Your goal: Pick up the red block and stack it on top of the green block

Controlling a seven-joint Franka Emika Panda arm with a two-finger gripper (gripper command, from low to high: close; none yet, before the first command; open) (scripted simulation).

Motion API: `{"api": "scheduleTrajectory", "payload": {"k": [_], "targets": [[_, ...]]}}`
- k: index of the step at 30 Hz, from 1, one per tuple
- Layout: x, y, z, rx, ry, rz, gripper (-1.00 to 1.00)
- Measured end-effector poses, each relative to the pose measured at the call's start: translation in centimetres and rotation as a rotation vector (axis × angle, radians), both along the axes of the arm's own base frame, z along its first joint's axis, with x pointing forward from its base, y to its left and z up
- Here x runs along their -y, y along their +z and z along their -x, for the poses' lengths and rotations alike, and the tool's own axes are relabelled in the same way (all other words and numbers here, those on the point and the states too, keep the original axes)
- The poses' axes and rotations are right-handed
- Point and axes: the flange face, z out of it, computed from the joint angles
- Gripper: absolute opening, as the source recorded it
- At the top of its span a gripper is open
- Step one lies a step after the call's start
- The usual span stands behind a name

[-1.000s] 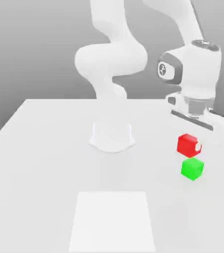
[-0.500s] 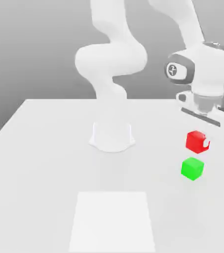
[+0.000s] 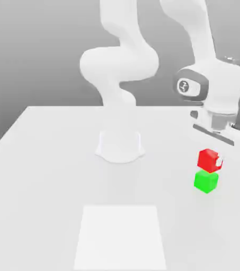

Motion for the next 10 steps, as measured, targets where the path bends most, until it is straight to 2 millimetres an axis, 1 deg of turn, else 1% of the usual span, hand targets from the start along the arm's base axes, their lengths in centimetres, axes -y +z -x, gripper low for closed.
{"api": "scheduleTrajectory", "payload": {"k": [10], "targets": [[0.1,-2.0,0.4,-0.021,-0.003,-0.01,-1.0]]}}
